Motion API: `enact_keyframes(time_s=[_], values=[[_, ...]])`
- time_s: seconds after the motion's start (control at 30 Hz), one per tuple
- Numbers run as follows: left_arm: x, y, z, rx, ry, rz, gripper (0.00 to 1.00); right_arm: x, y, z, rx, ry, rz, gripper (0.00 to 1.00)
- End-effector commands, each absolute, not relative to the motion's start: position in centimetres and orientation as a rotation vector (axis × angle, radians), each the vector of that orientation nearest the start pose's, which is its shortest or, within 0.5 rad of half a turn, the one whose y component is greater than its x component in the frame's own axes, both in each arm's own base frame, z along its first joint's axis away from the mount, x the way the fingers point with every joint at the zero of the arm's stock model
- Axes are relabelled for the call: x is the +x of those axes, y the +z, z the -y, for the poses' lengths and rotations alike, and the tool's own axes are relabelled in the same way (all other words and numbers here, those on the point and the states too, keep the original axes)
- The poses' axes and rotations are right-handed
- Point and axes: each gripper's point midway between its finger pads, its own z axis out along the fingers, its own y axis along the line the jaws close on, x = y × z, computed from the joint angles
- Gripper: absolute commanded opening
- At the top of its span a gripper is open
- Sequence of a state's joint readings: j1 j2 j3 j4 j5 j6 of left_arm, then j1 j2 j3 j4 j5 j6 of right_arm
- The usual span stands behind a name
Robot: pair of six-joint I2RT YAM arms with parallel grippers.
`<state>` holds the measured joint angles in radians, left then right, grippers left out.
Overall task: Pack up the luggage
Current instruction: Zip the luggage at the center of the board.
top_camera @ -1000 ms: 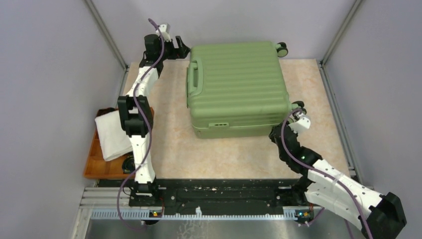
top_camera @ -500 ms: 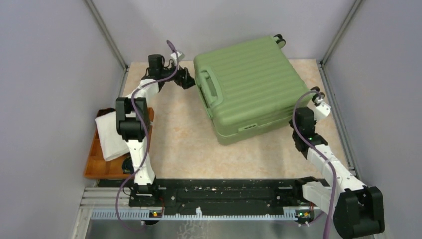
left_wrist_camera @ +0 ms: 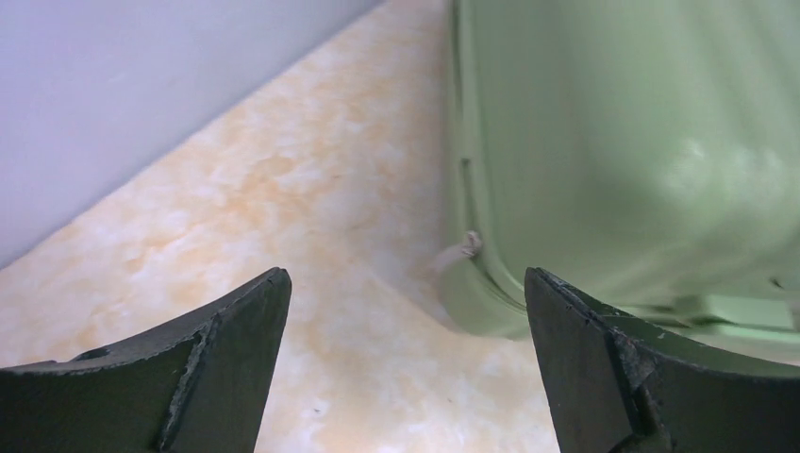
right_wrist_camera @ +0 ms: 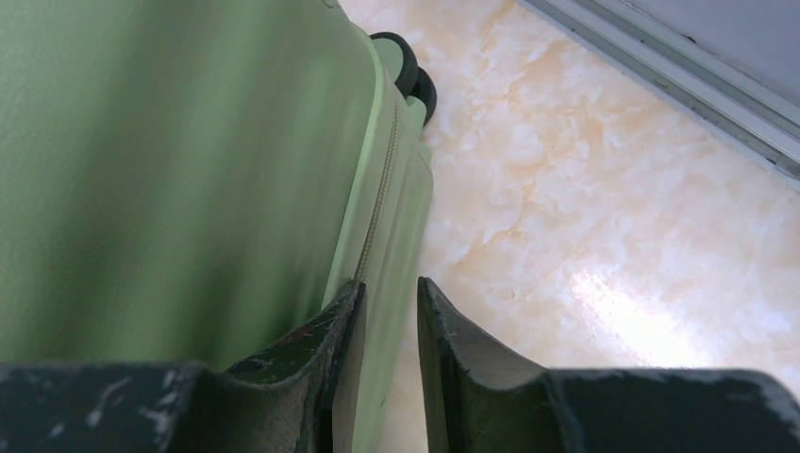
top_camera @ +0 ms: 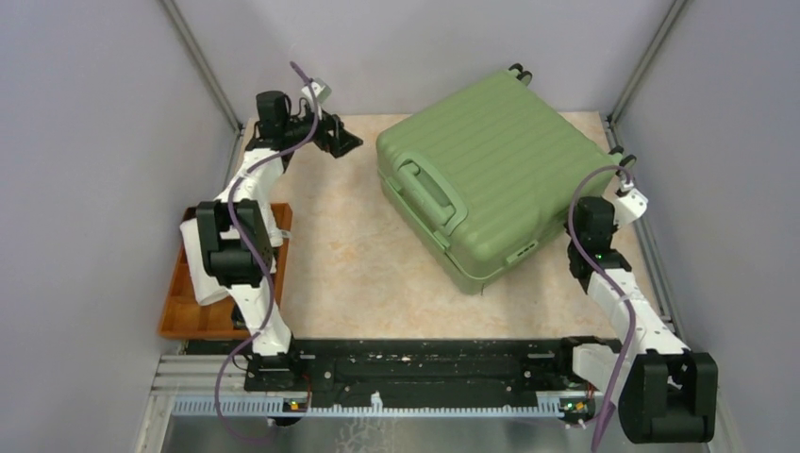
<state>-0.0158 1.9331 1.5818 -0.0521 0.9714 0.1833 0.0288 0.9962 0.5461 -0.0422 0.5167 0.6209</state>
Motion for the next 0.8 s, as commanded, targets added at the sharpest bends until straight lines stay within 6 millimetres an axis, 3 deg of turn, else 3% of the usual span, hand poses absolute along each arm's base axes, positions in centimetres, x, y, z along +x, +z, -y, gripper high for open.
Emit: enact_keyframes(time_s=[0.0, 0.13, 0.23, 0.4, 0.53, 0.77], values=[[54.5, 24.4, 15.6, 0.703, -0.762, -1.633, 0.99, 34.7, 16.6, 4.5, 0.83, 0.021, -1.722, 0.28], [55.2, 22.1, 19.2, 0.736, -0.774, -1.665, 0.99, 36.5, 16.3, 3.2, 0.777, 0.086, -1.757, 0.27], [55.2, 22.4, 21.3, 0.782, -0.75, -1.648, 0.99, 38.2, 16.7, 1.8, 0.725, 0.153, -1.787, 0.26], [51.8, 23.6, 23.2, 0.94, -0.812, -1.554, 0.99, 40.5, 18.1, -1.4, 0.576, 0.326, -1.804, 0.24], [48.2, 23.5, 21.8, 0.99, -0.896, -1.563, 0.99, 41.8, 18.9, -5.7, 0.432, 0.525, -1.809, 0.2], [44.6, 25.8, 15.6, 0.862, -0.931, -1.643, 0.99, 42.2, 18.4, -16.9, 0.225, 0.724, -1.856, 0.19]])
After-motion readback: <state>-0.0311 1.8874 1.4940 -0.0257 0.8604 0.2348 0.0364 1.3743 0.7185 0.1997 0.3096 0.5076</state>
